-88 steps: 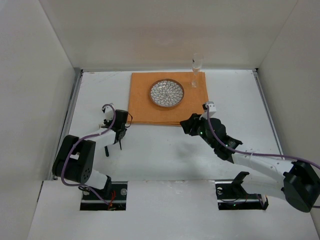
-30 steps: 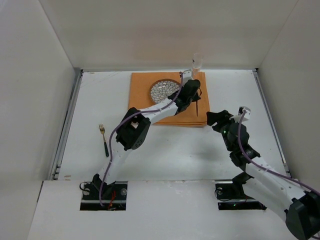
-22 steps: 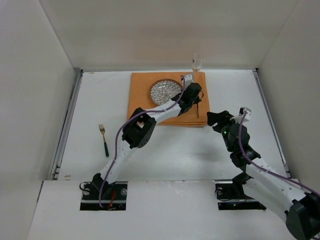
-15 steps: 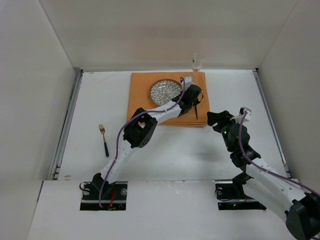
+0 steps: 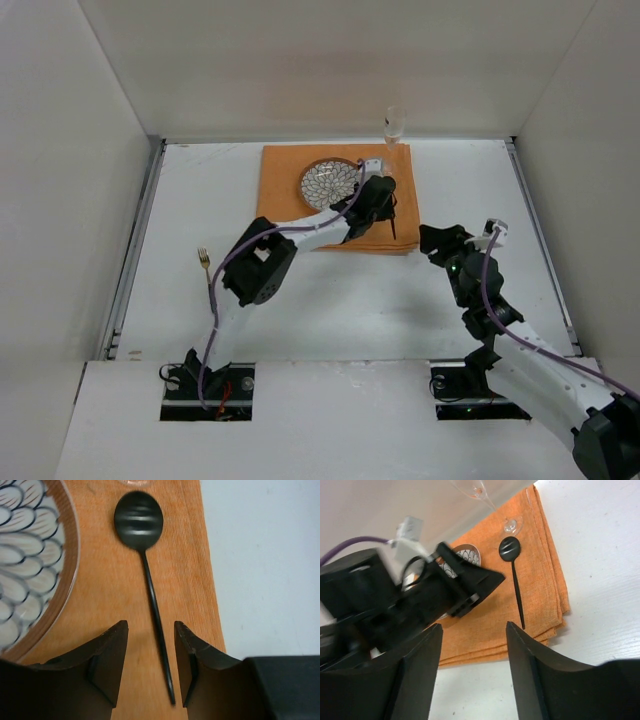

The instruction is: Set the dinner table for one person

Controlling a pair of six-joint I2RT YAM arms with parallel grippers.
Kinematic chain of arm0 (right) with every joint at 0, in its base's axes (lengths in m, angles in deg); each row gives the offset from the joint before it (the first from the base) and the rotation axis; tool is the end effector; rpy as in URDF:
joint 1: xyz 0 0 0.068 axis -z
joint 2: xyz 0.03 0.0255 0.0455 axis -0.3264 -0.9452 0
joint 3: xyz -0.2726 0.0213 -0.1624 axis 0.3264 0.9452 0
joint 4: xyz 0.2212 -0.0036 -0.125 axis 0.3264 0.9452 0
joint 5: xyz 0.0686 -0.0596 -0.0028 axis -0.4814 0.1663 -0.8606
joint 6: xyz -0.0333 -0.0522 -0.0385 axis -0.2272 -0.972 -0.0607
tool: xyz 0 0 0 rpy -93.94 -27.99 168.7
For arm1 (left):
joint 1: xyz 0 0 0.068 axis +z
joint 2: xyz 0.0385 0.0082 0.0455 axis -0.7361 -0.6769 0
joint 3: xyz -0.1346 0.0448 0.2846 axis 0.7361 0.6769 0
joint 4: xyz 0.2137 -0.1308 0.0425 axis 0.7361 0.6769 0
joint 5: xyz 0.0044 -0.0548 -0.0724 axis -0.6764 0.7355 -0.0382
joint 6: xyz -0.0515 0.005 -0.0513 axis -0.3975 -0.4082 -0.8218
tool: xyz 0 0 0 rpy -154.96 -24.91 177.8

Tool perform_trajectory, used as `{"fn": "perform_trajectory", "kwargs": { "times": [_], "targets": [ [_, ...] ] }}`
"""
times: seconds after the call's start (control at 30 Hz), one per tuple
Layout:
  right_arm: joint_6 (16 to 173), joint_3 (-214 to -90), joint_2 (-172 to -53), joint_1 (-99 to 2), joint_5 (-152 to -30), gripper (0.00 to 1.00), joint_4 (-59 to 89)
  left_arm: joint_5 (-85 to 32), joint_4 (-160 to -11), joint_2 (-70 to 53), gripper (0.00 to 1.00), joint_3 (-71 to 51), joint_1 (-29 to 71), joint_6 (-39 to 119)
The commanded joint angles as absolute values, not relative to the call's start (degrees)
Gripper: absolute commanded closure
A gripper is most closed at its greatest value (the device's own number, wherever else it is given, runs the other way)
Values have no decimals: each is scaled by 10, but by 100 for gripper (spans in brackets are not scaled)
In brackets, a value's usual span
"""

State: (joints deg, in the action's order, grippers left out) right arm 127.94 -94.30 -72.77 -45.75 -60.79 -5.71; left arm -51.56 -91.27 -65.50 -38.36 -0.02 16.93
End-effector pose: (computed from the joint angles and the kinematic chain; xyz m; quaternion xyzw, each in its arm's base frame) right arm 0.1514 0.0502 0.2714 0.2169 0.6930 0.2539 0.6390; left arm 0.4069 -0.4168 0.2194 0.0129 0.8319 -0.2622 0.4889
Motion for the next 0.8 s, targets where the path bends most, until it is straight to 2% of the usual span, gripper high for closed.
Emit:
{"fn": "perform_trajectory", "kwargs": {
  "times": [0.0, 0.1, 0.2, 0.3, 0.4, 0.5, 0.77],
  "targets": [
    [1281, -945, -727, -460, -592, 46, -89, -498, -963, -479, 60, -285, 2, 204],
    [1280, -951, -734, -460, -598, 67, -86, -514, -966, -355, 61, -145, 25, 209],
    [1278, -954, -742, -465, -596, 74, -86, -552, -929, -228, 61, -13, 66, 206],
    [1278, -958, -758, -467, -598, 74, -90, -601, -846, -102, 60, 98, 114, 200],
    [1275, -965, -780, -474, -602, 70, -93, -659, -752, 9, 50, 198, 175, 192],
    [1272, -971, -800, -488, -603, 66, -100, -675, -678, 83, 48, 265, 247, 192],
    [1261, -977, -821, -499, -604, 62, -107, -618, -695, 103, 55, 372, 361, 97]
  ]
}}
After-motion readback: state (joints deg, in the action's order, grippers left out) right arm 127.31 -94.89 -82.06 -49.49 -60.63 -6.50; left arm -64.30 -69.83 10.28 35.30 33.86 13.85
